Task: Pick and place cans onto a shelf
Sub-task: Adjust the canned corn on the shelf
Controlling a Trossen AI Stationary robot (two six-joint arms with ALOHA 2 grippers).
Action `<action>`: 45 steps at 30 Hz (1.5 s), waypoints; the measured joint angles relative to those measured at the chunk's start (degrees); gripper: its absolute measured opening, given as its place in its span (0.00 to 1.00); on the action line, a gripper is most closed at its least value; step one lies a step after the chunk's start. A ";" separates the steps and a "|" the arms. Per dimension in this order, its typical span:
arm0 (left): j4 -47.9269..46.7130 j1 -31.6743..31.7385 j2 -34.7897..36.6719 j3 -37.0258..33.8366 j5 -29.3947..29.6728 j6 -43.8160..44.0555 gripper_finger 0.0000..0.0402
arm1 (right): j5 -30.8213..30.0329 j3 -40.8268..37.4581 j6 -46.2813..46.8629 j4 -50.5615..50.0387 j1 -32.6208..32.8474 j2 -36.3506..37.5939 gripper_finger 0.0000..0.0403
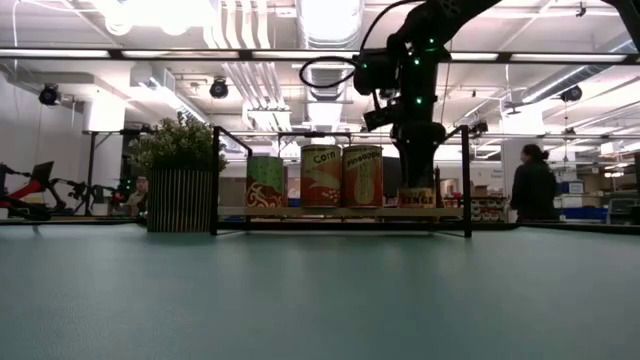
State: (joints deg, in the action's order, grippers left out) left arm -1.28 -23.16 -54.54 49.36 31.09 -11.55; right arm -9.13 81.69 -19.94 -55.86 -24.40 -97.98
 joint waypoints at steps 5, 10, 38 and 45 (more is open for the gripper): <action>-0.02 0.00 -0.11 0.00 0.00 0.00 0.00 | 0.08 3.80 1.41 -3.70 0.13 0.18 0.81; -0.04 0.00 -1.13 0.00 0.00 0.08 0.00 | 0.10 5.02 3.83 -6.00 1.34 3.43 0.81; 0.47 16.59 -21.45 1.50 -3.75 -1.44 0.00 | 0.02 -18.21 11.40 27.67 12.26 27.98 0.04; 3.43 22.96 -31.47 3.34 -10.27 -1.46 0.00 | -0.07 -26.12 11.37 44.23 16.43 29.41 0.03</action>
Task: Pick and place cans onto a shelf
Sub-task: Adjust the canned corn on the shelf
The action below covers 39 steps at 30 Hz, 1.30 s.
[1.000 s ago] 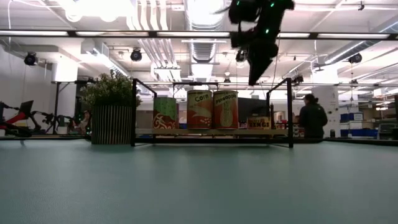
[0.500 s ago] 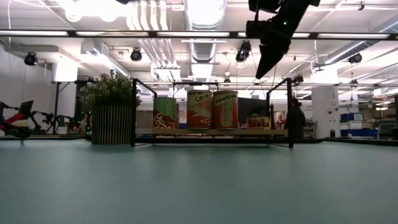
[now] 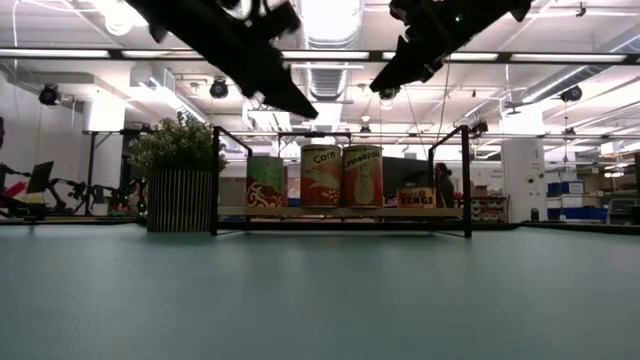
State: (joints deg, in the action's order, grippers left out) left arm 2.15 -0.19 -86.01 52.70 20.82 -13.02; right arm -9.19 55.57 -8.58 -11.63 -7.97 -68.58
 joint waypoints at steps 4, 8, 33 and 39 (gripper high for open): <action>-0.16 2.47 -4.99 1.25 0.06 -0.13 0.00 | -0.03 -2.57 0.21 3.40 1.58 -0.11 0.03; 0.19 4.66 -8.12 1.87 0.15 -0.39 0.00 | -0.97 -3.36 1.53 3.49 2.95 -0.11 0.03; 3.03 7.59 -10.10 1.95 5.66 3.55 0.00 | -2.99 -3.50 2.50 3.47 4.75 -0.09 0.03; 4.07 7.81 -10.12 1.95 5.70 4.69 0.00 | -2.97 -3.50 2.64 3.47 4.75 -0.09 0.03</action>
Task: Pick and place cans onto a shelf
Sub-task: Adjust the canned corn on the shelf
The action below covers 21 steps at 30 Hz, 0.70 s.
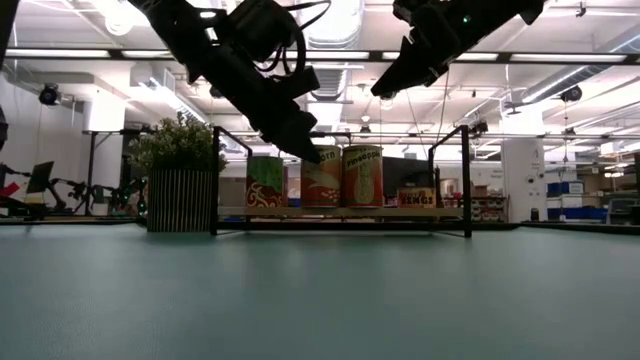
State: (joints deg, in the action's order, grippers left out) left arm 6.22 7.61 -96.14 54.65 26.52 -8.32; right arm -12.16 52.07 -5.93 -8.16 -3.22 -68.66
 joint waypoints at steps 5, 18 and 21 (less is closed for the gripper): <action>0.19 0.12 0.00 0.00 0.00 0.21 0.00 | 0.02 0.00 0.00 -0.02 0.00 0.00 0.03; 1.18 0.55 0.00 0.00 0.00 1.91 0.00 | 0.04 0.00 0.00 -0.02 0.00 0.00 0.03; 1.18 0.55 0.00 0.00 0.00 1.91 0.00 | 0.04 0.00 0.00 -0.02 0.00 0.00 0.03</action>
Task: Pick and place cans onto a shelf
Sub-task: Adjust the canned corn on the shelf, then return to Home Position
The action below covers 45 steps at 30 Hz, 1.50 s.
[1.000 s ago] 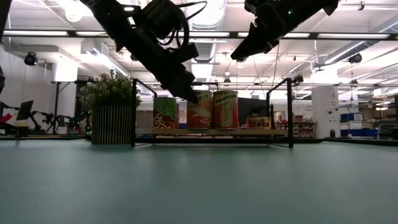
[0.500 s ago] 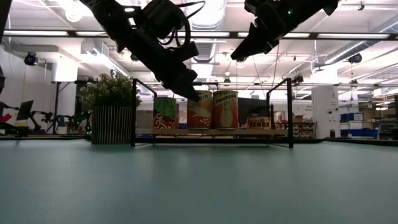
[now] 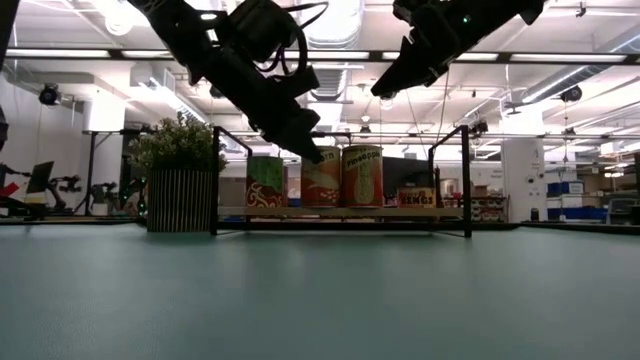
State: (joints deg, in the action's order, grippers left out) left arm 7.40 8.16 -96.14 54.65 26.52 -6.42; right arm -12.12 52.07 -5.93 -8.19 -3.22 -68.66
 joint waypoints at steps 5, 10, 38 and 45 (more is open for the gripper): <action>0.15 0.00 0.00 0.00 0.00 0.01 0.00 | 0.02 -0.02 0.38 0.00 0.00 0.00 0.03; 0.73 0.09 0.00 0.00 0.00 0.44 0.00 | 0.02 -0.02 0.52 0.00 0.00 0.00 0.03; -15.93 -21.27 25.30 -0.98 -0.90 -4.82 0.00 | 0.02 -6.93 -1.38 11.78 7.89 0.07 0.03; -17.31 -35.03 34.91 -4.01 -1.77 -6.60 0.00 | 0.08 -10.37 -3.02 18.61 11.94 1.23 0.03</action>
State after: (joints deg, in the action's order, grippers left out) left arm -9.91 -26.87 -61.23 50.65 24.75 -13.02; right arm -12.04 41.70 -8.96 10.43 8.71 -67.44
